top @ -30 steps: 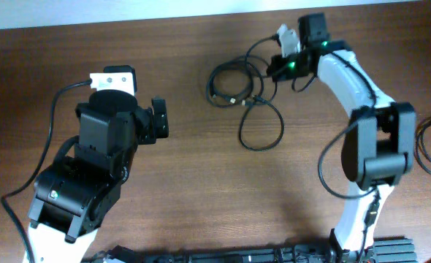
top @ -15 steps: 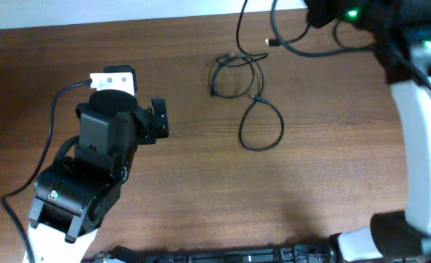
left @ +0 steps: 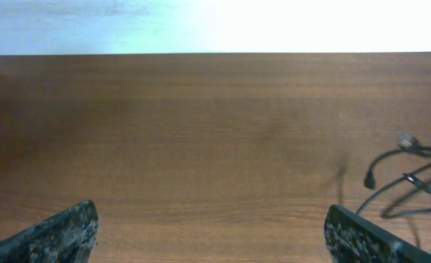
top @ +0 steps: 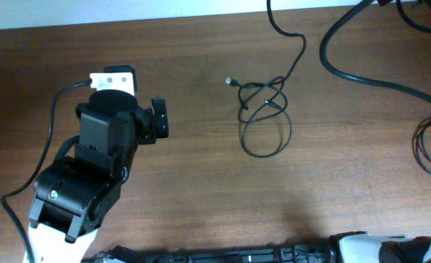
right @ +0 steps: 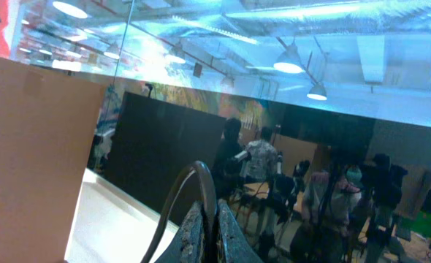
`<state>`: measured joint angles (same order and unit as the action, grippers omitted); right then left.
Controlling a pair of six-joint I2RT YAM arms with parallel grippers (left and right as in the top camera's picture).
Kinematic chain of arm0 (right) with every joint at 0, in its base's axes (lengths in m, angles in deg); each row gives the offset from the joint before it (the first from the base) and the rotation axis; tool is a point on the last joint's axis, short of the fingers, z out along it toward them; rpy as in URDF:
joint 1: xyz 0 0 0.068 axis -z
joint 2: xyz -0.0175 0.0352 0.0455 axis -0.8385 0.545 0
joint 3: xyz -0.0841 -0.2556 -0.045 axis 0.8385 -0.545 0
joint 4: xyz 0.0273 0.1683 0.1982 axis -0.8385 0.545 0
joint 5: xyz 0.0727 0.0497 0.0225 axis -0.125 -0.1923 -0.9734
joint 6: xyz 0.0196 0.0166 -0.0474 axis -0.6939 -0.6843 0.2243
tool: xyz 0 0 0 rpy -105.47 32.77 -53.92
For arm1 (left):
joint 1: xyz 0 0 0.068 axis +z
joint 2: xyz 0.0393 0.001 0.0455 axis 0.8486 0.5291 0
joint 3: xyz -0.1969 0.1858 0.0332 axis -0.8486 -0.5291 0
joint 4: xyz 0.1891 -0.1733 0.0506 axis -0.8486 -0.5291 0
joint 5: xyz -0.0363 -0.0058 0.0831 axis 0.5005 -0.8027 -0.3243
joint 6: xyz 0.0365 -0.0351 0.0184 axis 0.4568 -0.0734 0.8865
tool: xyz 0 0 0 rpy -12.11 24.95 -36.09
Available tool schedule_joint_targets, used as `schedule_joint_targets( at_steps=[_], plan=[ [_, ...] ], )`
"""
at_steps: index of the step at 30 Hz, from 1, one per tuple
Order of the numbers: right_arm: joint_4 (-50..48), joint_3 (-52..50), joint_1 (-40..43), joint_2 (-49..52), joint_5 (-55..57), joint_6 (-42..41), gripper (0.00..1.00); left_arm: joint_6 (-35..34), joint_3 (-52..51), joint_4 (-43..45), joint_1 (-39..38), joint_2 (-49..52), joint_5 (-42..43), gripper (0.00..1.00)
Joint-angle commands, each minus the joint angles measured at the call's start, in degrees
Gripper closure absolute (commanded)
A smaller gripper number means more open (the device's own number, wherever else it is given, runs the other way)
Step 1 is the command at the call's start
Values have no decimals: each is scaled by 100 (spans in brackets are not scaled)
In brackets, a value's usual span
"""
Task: Untangle cables
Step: 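Drag the grasped cable up and off to the upper right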
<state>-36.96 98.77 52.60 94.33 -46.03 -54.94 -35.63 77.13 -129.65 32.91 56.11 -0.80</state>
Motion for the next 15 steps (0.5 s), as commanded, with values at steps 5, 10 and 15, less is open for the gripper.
schedule_joint_targets(
  at_steps=[5, 10, 15],
  plan=[
    [1969, 74, -9, 90, 1182, 581, 96, -55, 31, 9, 28, 7, 48, 1],
    [3587, 74, -2, 179, 4513, 1331, 96, -55, 31, 9, 28, 7, 48, 1],
    [3941, 76, 2, 35, 6509, 1333, 96, -55, 31, 9, 28, 7, 46, 1]
  ],
)
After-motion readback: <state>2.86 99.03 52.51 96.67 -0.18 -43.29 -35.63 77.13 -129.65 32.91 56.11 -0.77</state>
